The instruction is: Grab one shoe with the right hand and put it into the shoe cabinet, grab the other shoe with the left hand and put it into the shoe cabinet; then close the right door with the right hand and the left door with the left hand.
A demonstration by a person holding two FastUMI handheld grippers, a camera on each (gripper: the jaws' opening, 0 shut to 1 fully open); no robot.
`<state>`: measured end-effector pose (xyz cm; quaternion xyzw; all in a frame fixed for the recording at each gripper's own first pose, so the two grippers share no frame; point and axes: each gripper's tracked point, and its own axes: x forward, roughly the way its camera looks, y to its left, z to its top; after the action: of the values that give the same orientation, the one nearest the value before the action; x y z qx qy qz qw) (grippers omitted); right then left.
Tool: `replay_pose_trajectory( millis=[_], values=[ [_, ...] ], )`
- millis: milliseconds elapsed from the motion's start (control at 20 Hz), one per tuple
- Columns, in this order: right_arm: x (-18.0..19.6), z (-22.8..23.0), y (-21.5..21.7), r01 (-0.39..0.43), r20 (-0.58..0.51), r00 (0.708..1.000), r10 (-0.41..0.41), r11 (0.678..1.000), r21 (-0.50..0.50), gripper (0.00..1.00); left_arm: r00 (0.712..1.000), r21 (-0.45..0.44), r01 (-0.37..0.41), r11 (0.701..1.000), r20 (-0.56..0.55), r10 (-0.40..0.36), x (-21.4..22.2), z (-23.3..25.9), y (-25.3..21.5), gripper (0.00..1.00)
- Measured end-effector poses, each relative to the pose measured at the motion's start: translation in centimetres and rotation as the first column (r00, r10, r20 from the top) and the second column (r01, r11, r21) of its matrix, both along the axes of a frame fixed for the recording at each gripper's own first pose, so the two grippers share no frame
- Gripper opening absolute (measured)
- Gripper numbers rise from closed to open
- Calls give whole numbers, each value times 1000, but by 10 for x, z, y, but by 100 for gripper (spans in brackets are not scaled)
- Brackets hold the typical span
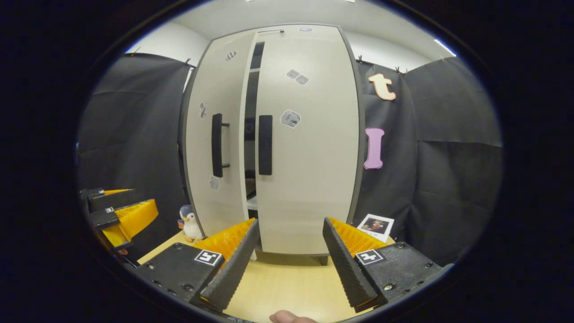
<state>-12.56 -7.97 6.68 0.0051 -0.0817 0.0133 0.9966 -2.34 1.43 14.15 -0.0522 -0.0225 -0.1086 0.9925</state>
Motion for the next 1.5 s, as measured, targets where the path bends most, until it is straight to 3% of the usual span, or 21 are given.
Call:
replay_pose_trajectory(
  millis=[1500],
  values=[
    [1, -3, -1, 2, -17, 1000, -2, 1000, 2, 94, 1000, -8, 11, 1000, -18, -11, 4, -3, -1, 96]
  ],
)
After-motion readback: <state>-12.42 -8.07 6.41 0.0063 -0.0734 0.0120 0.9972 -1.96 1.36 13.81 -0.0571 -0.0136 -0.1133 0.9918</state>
